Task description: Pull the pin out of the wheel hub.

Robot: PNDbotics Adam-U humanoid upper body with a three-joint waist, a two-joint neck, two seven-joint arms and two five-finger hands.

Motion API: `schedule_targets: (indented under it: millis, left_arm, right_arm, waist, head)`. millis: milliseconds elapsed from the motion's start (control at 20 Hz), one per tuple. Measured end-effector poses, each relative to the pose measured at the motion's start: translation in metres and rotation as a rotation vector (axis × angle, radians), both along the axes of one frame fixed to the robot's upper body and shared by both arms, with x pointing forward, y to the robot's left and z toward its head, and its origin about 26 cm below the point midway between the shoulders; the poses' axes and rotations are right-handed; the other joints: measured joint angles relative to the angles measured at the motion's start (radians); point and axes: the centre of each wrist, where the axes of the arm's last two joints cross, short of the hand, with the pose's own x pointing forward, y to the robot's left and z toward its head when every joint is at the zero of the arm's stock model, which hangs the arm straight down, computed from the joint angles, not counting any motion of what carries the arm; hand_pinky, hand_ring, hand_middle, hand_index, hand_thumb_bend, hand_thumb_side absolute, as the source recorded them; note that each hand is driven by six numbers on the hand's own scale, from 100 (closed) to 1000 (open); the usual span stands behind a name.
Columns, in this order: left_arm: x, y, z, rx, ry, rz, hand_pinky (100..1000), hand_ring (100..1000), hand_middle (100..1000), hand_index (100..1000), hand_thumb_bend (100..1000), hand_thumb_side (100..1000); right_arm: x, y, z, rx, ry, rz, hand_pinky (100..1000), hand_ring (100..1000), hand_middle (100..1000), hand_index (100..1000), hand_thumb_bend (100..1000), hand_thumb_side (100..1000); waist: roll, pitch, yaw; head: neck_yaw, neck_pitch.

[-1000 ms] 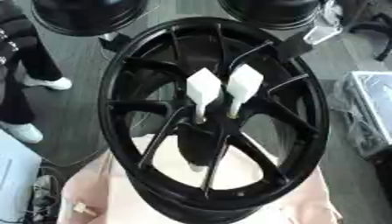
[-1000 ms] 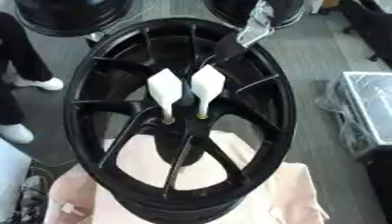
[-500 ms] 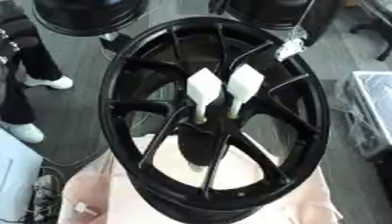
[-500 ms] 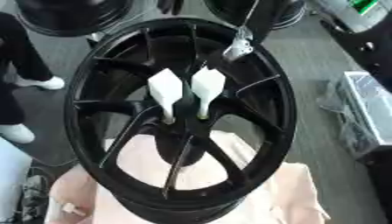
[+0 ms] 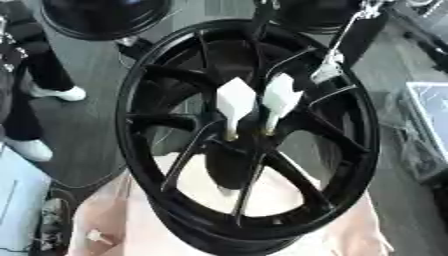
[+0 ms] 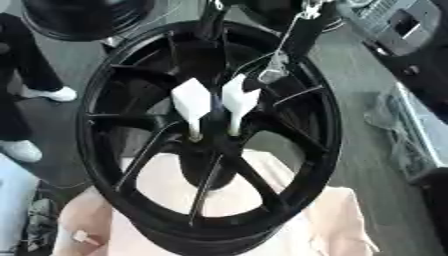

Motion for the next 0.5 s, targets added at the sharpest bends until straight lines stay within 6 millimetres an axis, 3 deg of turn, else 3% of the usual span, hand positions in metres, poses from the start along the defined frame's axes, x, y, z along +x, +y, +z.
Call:
schedule_targets:
  millis: [500]
  left_arm:
    - [0.001,-0.001,-0.002,0.007,0.009,-0.01,735,790,759,785,100,658]
  right_arm:
    - [-0.002,-0.011,-0.015,0.029,0.019,0.008,867,682,667,799,415,100]
  waist:
    - [0.0,0.001,0.006]
  head:
    - [0.007,0.0]
